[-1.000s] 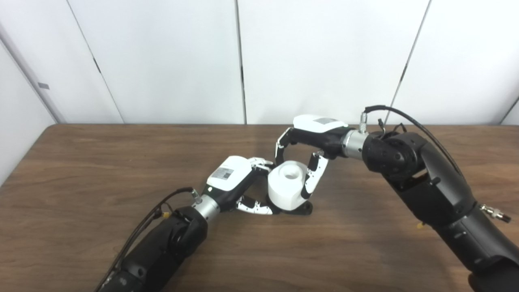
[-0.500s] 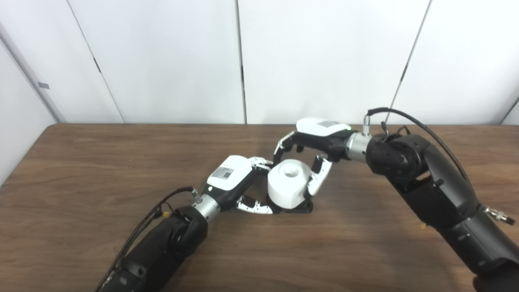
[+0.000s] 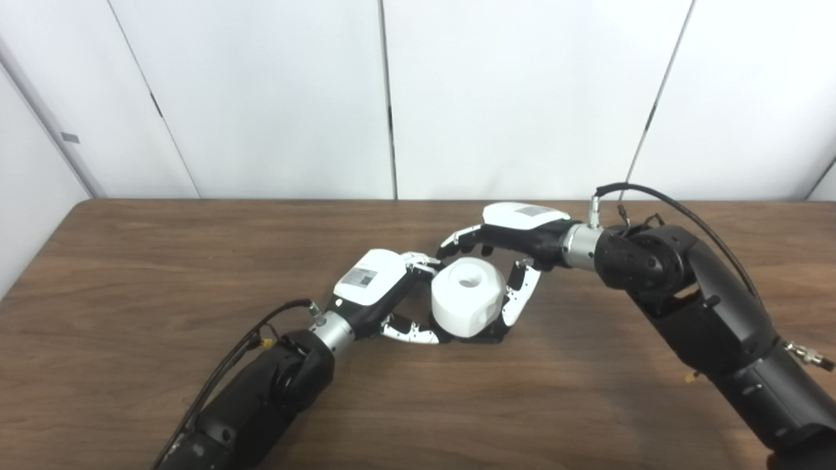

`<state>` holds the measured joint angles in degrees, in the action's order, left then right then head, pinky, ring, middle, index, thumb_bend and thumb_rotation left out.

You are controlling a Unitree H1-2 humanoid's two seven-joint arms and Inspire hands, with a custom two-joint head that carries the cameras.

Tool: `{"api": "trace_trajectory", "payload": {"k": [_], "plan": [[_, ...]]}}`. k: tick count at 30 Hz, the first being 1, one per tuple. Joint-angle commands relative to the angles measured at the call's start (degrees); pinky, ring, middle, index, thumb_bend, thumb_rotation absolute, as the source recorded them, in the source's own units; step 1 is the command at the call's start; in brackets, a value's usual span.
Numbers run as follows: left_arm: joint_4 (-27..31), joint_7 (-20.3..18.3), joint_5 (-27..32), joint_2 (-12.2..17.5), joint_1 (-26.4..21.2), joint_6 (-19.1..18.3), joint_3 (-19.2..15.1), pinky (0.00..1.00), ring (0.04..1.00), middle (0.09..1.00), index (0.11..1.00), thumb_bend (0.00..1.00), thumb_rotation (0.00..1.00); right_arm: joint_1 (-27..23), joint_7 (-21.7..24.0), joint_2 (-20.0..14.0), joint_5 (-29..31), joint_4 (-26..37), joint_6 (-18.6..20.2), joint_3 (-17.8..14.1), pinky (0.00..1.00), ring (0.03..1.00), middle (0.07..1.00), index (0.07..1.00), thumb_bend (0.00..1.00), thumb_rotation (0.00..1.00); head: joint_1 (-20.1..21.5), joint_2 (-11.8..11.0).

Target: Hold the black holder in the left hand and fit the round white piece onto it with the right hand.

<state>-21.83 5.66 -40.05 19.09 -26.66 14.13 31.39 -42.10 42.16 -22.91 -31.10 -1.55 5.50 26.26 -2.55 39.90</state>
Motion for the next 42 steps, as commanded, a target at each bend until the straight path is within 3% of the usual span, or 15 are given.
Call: {"api": "trace_trajectory", "payload": {"k": [1,13,19,23,30,34,42], "plan": [[-3.33,-7.25,-1.09,0.65,2.48,-1.03,2.49,0.66,0.837,0.809,0.484,0.52,0.07,-3.15,-0.44,-0.95,0.05,2.12,0.36,-1.57,0.75,0.851,0.864,0.864,0.92,0.14,-0.01,0.08],[-3.28,-7.77,-0.77,0.79,2.52,-1.17,2.51,0.67,0.841,0.811,0.484,0.52,0.07,-5.47,1.22,-2.37,0.57,3.7,4.12,-4.69,0.78,0.908,0.929,0.987,0.95,0.18,0.41,0.06],[-3.91,-7.75,-0.8,0.81,2.27,-1.15,2.55,0.68,0.842,0.813,0.484,0.52,0.08,-6.72,5.25,-5.76,1.37,6.25,7.39,-5.13,0.76,0.894,0.918,0.989,0.99,0.22,0.74,0.04],[-3.71,-8.16,-0.39,0.96,2.18,-1.26,2.4,0.69,0.845,0.811,0.485,0.52,0.07,-6.32,7.01,-8.95,1.67,8.58,7.82,-5.43,0.73,0.884,0.919,0.975,0.99,0.17,1.08,-0.08],[-3.46,-8.23,-0.65,1.44,2.16,-1.12,2.35,0.69,0.849,0.813,0.485,0.52,0.07,-4.71,7.53,-14.16,5.7,6.68,5.11,-7.83,0.69,0.849,0.898,0.896,0.96,0.12,1.41,-0.19],[-3.39,-8.14,-0.72,1.62,2.17,-0.67,2.21,0.68,0.848,0.813,0.485,0.52,0.07,-1.84,3.76,-16.01,6.83,7.78,4.93,-11.75,0.73,0.843,0.859,0.816,0.89,0.04,1.79,-0.25],[-3.29,-8.43,-0.03,1.8,2.42,-0.38,1.61,0.68,0.846,0.813,0.485,0.52,0.07,5.46,-11.7,-12.56,7.27,6.92,-0.75,-20.01,0.64,0.717,0.76,0.722,0.75,0.0,1.91,-0.23]]}}
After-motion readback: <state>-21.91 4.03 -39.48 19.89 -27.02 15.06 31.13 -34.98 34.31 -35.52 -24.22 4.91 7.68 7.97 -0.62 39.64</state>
